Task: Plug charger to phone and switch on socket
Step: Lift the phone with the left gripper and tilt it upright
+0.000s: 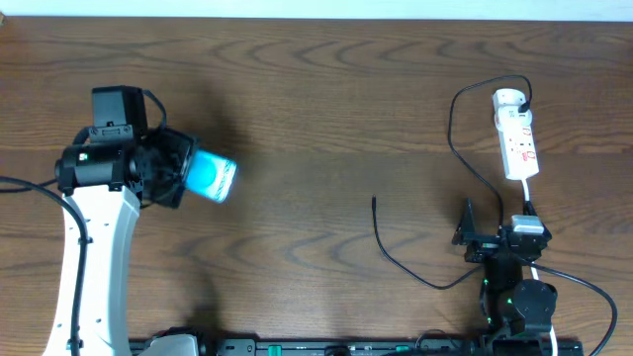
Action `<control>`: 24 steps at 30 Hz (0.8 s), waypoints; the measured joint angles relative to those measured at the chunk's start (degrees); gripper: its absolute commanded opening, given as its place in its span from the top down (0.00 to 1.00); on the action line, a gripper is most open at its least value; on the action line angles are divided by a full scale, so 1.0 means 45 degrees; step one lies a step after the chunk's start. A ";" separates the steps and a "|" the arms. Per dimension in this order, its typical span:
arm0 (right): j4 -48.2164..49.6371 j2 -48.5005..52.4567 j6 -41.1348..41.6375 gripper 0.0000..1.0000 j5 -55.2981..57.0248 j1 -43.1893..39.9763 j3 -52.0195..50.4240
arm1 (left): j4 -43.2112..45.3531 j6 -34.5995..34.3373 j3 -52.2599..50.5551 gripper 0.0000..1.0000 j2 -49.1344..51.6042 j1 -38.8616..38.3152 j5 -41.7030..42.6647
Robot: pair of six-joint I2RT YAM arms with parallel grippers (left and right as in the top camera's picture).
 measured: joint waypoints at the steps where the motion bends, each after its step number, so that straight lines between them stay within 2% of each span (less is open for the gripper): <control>1: 0.0000 -0.0005 0.0000 0.01 0.0000 0.0000 0.0000 | -0.0214 0.0058 0.0000 0.92 0.0000 0.0000 -0.0364; 8: 0.0000 -0.0005 0.0005 0.01 0.0000 0.0000 0.0000 | -0.0495 0.0282 -0.0005 0.93 0.0029 0.0000 -0.1457; 21: 0.0024 -0.0005 0.0000 0.01 0.0039 0.0000 0.0000 | -0.0500 0.0321 -0.0005 0.93 0.0029 0.0000 -0.1710; 24: 0.0855 0.0000 0.0010 0.01 0.0024 0.0000 0.0000 | -0.0500 0.0321 -0.0005 0.93 0.0029 0.0000 -0.1739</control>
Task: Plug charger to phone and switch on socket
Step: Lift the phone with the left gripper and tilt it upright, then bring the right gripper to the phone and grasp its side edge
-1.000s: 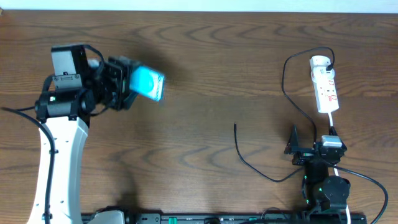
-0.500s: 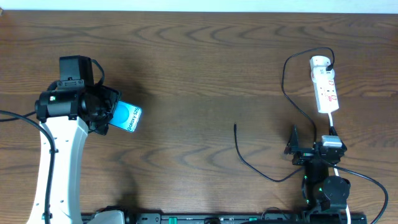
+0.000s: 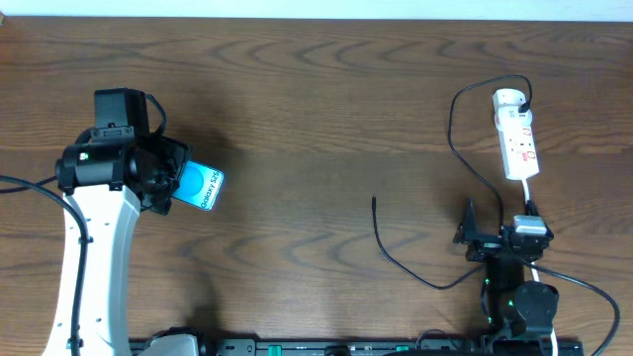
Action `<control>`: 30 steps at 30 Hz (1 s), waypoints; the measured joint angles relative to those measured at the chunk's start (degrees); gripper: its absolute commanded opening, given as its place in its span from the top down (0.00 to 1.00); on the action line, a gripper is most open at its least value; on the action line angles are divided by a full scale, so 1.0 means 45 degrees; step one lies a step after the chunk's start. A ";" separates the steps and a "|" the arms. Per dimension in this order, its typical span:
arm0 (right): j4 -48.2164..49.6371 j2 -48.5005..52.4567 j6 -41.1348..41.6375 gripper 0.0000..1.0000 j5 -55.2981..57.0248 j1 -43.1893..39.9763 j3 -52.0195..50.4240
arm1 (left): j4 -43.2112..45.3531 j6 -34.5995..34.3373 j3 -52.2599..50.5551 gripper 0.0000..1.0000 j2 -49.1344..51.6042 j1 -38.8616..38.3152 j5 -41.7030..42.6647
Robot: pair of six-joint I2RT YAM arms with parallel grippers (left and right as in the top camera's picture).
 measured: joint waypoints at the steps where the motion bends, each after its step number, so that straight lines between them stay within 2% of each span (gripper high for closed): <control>1: 0.0578 0.0005 0.0092 0.01 -0.0112 0.0000 0.0000 | 0.0005 0.0000 0.0000 0.93 0.0000 0.0000 -0.0005; 6: 0.2725 -0.0005 0.0471 0.01 -0.1384 0.0000 0.0024 | -0.0015 0.0000 0.0000 0.93 0.0010 0.0000 -0.0010; 11: 0.0738 0.1200 0.0539 0.01 -0.2103 0.0000 0.1161 | -0.0015 0.0000 0.0000 0.93 0.0010 0.0000 -0.0010; 16: -0.1137 0.6047 0.0588 0.01 -0.3235 0.0010 0.5416 | 0.0010 0.0000 -0.0019 0.93 0.0019 0.0000 -0.0005; 18: -0.2628 0.8082 0.0627 0.01 -0.3900 0.0010 0.7422 | 0.0049 0.0000 -0.0024 0.93 0.0049 -0.0005 -0.0015; 22: -0.7723 1.3852 0.0510 0.01 -0.6815 0.0010 1.3294 | -0.0024 0.0000 -0.0034 0.93 0.0058 0.0000 -0.0010; 23: -0.8034 1.4630 0.0486 0.01 -0.7344 0.0010 1.3974 | -0.0029 0.0005 -0.0034 0.93 0.0058 0.0000 -0.0010; 24: -0.8582 1.6402 0.0466 0.01 -0.8718 0.0010 1.5310 | -0.0010 0.0000 -0.0039 0.93 0.0058 0.0000 -0.0015; 26: -0.8587 1.8321 0.0583 0.01 -1.0598 0.0010 1.6330 | -0.0039 0.0000 -0.0039 0.93 0.0068 0.0000 -0.0015; 28: -0.7169 1.9948 0.1224 0.01 -1.2381 0.0015 1.6825 | -0.0058 0.0000 -0.0039 0.93 0.0068 -0.0005 -0.0005; 30: -0.5032 2.1604 0.2934 0.01 -1.3930 0.0146 1.6922 | -0.0049 -0.0049 -0.0044 0.92 0.0083 0.0000 -0.0005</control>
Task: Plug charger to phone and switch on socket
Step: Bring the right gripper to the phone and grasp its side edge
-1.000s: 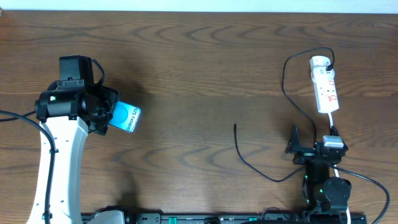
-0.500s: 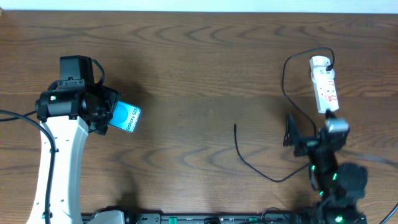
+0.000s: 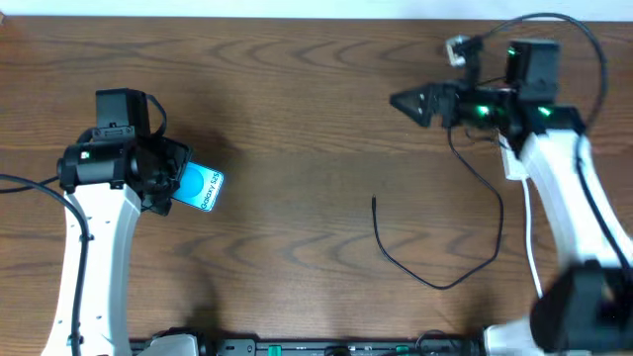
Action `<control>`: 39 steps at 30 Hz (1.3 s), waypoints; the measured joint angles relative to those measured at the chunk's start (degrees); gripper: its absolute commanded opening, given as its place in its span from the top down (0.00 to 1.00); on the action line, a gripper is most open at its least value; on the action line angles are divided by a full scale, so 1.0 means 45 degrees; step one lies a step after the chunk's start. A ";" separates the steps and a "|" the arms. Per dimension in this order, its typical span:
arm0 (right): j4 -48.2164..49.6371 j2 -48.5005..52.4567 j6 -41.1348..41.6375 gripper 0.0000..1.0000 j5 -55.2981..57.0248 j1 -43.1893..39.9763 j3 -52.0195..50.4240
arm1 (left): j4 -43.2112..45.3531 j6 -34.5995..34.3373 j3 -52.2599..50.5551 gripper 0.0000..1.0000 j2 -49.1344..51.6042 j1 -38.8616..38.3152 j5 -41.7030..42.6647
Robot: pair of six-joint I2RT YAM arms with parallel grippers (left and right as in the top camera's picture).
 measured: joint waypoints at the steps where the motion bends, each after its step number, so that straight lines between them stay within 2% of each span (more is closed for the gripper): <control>1: 0.0787 0.0636 0.0816 0.01 -0.0476 0.0107 0.0010 | -0.0024 -0.0068 -0.0005 0.92 -0.0005 0.0000 0.0000; 5: 0.2443 0.2837 0.3429 0.01 -0.1627 0.1083 0.0024 | -0.0384 -0.1001 -0.0005 0.93 0.0000 -0.0005 0.0010; 7: 0.2856 0.3628 0.4138 0.01 -0.1938 0.1948 0.0024 | -0.0957 -0.2118 -0.0010 0.93 0.0029 -0.0005 0.0005; 10: 0.3662 0.4080 0.4624 0.01 -0.2108 0.3089 0.0019 | -0.1107 -0.3560 -0.0010 0.93 0.0204 -0.0058 0.0005; 15: 0.4974 0.4114 0.4940 0.03 -0.2152 0.5071 0.0024 | -0.0602 -0.4881 -0.0010 0.93 0.1185 -0.0661 0.0243; 23: 0.5071 0.4109 0.5042 0.02 -0.1938 0.6397 0.0034 | 0.1064 -0.5353 -0.0010 0.92 0.3293 -0.1117 0.2535; 25: 0.5076 0.4114 0.5071 0.07 -0.1865 0.6484 0.0034 | 0.1365 -0.5353 -0.0010 0.93 0.3492 -0.1117 0.3016; 28: 0.5081 0.4109 0.5129 0.24 -0.1579 0.6635 0.0039 | 0.1481 -0.5411 -0.0010 0.93 0.3507 -0.1117 0.3419; 30: 0.5081 0.4109 0.5158 0.22 -0.1404 0.6751 0.0039 | 0.1525 -0.5542 -0.0010 0.93 0.3507 -0.1117 0.3589; 33: 0.5071 0.4109 0.5183 0.12 -0.1229 0.6917 0.0039 | 0.1579 -0.5634 -0.0010 0.93 0.3507 -0.1117 0.3774; 39: 0.5071 0.4109 0.5168 0.11 -0.0680 0.7325 0.0039 | 0.1705 -0.6052 -0.0010 0.93 0.3507 -0.1258 0.4629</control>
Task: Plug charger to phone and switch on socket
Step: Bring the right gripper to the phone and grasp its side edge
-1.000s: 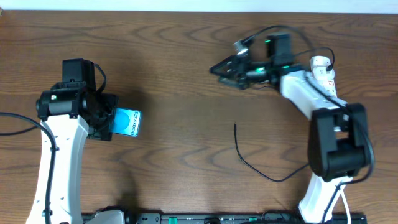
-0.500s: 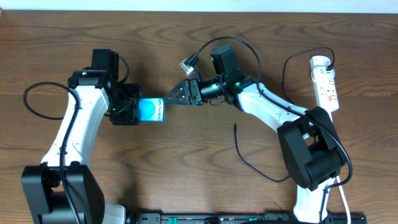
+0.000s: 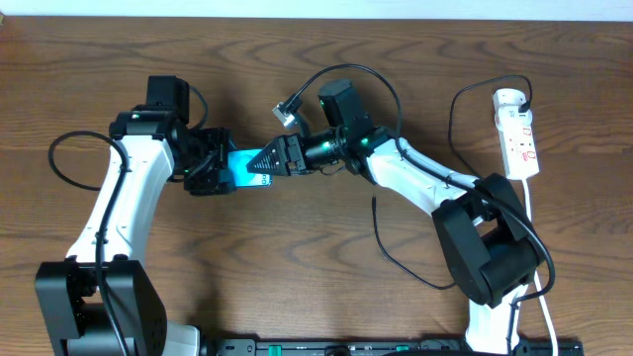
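Note:
The phone [image 3: 238,161], showing a bright blue face, is held above the table left of centre, with my left gripper [image 3: 218,170] shut on its left part. My right gripper [image 3: 255,166] reaches in from the right. Its tapered fingertips meet the phone's right edge, and the overhead view does not show whether they are open or shut. The black charger cable [image 3: 396,259] lies in a loop on the table, its free plug end [image 3: 374,202] lying apart from both grippers. The white socket strip [image 3: 517,138] lies at the far right.
The right arm stretches across the middle of the table above the charger cable. A black cord loops from the strip's top [image 3: 460,109] down toward the arm base. The table's far edge [image 3: 316,18] meets a white wall.
The left gripper has carried the phone right and farther back, toward the centre. The right gripper has moved from the back right, near the strip, to the phone's right edge. The charger cable has not moved.
At first the left gripper held the phone at the far left while the right arm sat folded at its base. The phone then sat lower in the grip. The right arm rose near the strip, and now both grippers meet at the phone.

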Action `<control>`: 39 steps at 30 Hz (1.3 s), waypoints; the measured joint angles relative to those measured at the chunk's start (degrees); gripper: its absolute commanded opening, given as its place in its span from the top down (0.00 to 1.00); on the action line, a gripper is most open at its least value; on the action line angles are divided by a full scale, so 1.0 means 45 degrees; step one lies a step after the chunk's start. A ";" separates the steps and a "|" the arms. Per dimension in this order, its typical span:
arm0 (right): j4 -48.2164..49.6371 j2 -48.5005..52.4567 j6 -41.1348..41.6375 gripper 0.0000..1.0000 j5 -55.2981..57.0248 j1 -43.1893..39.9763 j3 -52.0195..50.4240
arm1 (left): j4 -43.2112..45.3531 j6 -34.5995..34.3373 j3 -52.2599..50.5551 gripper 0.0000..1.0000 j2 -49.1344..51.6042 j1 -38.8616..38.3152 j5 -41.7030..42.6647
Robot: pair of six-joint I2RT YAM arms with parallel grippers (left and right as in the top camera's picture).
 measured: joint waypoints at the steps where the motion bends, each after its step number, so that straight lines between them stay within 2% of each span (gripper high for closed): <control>1: 0.0000 0.0005 0.0000 0.14 0.0044 0.0034 0.0000 | 0.0005 -0.0083 0.0000 0.93 0.0000 -0.0063 0.0063; 2: 0.0000 0.0000 0.0019 0.21 0.0131 0.0102 0.0000 | 0.0058 -0.0209 0.0000 0.93 0.0000 -0.0165 0.0117; 6: 0.0000 0.0000 0.0005 0.23 0.0272 0.0112 0.0000 | 0.0277 -0.0578 0.0000 0.93 0.0000 -0.0665 0.0350; 12: 0.0005 0.0000 -0.0010 0.42 0.0427 0.0112 0.0000 | 0.0277 -0.1005 0.0000 0.92 0.0000 -0.1020 0.0393; 14: -0.0010 0.0005 0.0034 0.45 0.0457 0.0112 0.0000 | 0.0282 -0.1107 0.0000 0.93 0.0000 -0.1020 0.0389; 22: -0.0058 0.0000 0.0549 0.45 0.0831 0.0112 0.0000 | 0.0282 -0.1802 0.0000 0.93 0.0000 -0.1020 0.0476; 23: -0.0063 0.0000 0.0631 0.48 0.0879 0.0112 0.0000 | 0.0287 -0.1928 0.0000 0.93 0.0000 -0.1020 0.0544; 24: -0.0068 0.0000 0.0729 0.56 0.0928 0.0112 0.0000 | 0.0291 -0.1987 0.0000 0.93 0.0000 -0.1020 0.0627; 26: -0.0078 0.0000 0.0937 0.60 0.1015 0.0112 0.0000 | 0.0301 -0.2108 0.0000 0.92 0.0000 -0.1020 0.0733; 35: -0.0306 0.0005 0.1171 0.74 0.1073 0.0112 0.0000 | 0.0306 -0.2132 0.0000 0.93 0.0000 -0.1020 0.0767; 39: -0.0311 0.0000 0.1234 0.83 0.1078 0.0112 0.0000 | 0.0306 -0.1894 0.0000 0.93 0.0000 -0.1020 0.0753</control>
